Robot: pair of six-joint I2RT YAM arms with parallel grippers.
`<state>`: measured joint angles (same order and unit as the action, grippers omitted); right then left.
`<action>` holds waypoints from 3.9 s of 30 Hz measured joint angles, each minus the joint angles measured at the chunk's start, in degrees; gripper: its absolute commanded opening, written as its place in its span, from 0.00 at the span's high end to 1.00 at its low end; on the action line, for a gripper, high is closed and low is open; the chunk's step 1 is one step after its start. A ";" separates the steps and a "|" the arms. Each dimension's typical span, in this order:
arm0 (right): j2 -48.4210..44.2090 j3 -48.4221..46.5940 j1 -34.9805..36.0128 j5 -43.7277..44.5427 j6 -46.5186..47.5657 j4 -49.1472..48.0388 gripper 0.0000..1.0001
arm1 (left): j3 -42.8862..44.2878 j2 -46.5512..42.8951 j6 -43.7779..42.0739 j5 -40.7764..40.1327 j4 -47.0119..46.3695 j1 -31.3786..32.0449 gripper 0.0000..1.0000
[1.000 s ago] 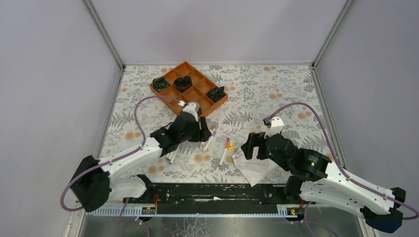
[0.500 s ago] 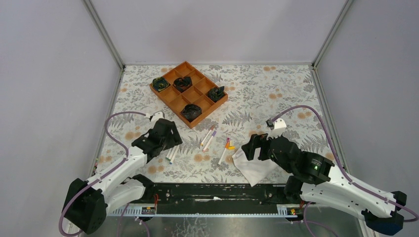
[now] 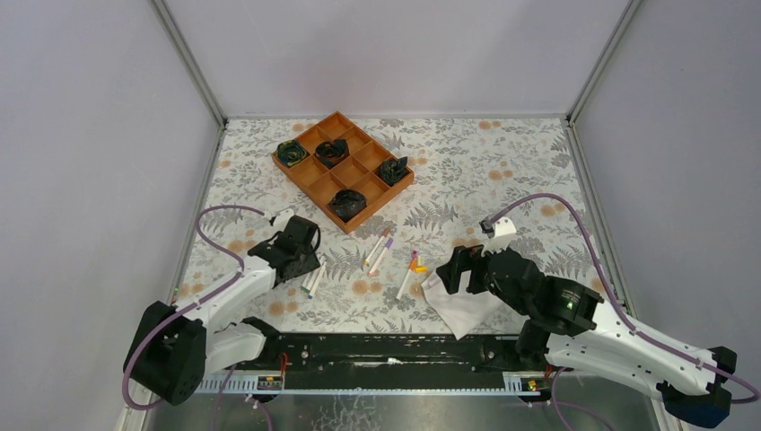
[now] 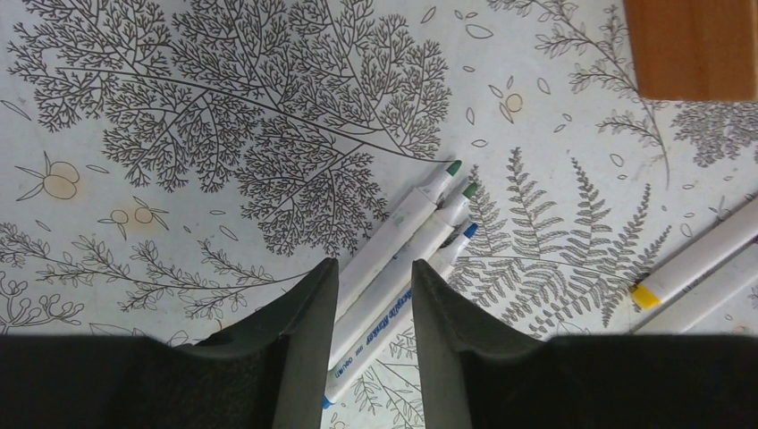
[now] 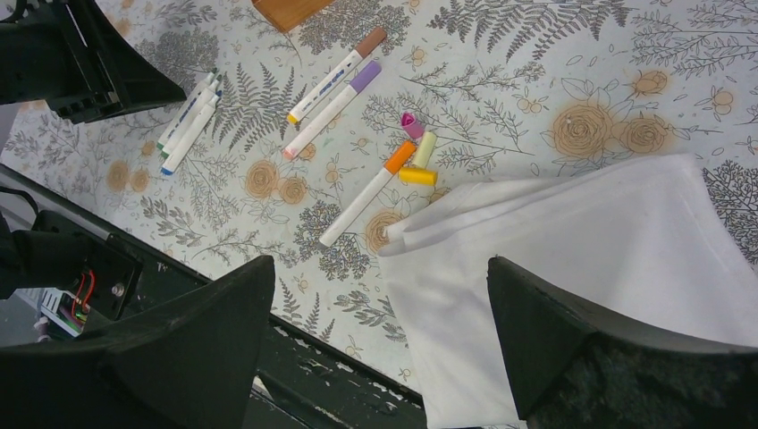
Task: Insert the pens into the pen caps
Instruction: Pick up the pen from the center of the board.
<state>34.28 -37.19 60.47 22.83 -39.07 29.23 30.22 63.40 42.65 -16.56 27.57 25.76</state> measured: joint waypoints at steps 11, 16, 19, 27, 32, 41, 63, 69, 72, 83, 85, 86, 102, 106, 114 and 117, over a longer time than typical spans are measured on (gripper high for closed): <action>-0.81 0.35 0.00 -0.07 -0.02 -0.02 0.07 | 0.07 3.34 0.09 -0.24 -0.02 -0.33 0.71; -0.74 0.50 0.00 -0.52 -0.04 -0.04 0.07 | 0.20 4.33 0.09 -0.24 -0.04 -0.37 0.72; -0.72 0.52 0.00 -1.07 -0.04 -0.04 0.07 | 0.55 4.74 0.07 -0.24 -0.07 -0.39 0.72; -0.63 0.79 0.00 -1.51 -0.31 -0.13 0.07 | 1.29 6.34 -0.20 -0.22 -0.20 -0.44 0.72; -0.28 0.87 0.00 -1.53 -0.46 -0.44 0.07 | 1.57 7.78 -0.63 -0.22 -0.28 -0.46 0.74; 0.02 0.87 0.00 -1.97 -0.66 -0.46 0.07 | 2.27 9.64 -1.49 -0.20 -0.70 -0.70 0.87; 0.55 0.87 0.00 -3.52 -1.88 -3.74 0.06 | 6.54 -6.64 -10.69 6.88 -3.10 1.42 1.00; 2.38 0.87 -0.04 -5.81 -3.26 -8.17 0.06 | 5.68 -15.08 -12.94 19.47 -10.97 9.38 1.00; 4.17 0.83 -0.07 -7.15 -4.37 -10.75 0.08 | 3.85 -17.33 -12.48 25.35 -17.03 14.58 1.00; 11.30 -0.31 -0.11 -12.04 -8.22 -20.09 0.21 | 1.97 -14.69 -9.81 33.14 -29.75 27.36 1.00; 11.78 -0.55 -0.11 -12.46 -8.59 -21.22 0.24 | 1.97 -13.88 -9.84 33.33 -30.60 28.35 1.00; 11.89 -0.59 -0.11 -12.63 -8.79 -21.66 0.25 | 1.97 -13.46 -9.84 33.35 -30.84 28.74 1.00; 12.96 -0.61 -0.13 -16.68 -10.51 -25.29 0.84 | 2.01 -11.85 -9.62 33.16 -33.57 31.58 1.00; 13.25 -0.59 -0.15 -17.79 -10.99 -26.14 1.00 | 2.10 -11.52 -9.49 33.09 -33.66 31.98 0.86; 12.33 -0.44 -0.15 -18.60 -11.15 -27.12 1.00 | 2.10 -10.47 -8.44 33.07 -34.47 32.13 0.64; 11.82 -0.44 -0.15 -19.28 -11.17 -27.45 1.00 | 2.10 -10.32 -8.24 33.07 -34.67 32.37 0.74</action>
<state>46.11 -37.63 60.31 3.55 -50.24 1.78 32.32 53.08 34.41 16.51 -7.09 58.13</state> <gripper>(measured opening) 0.078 0.351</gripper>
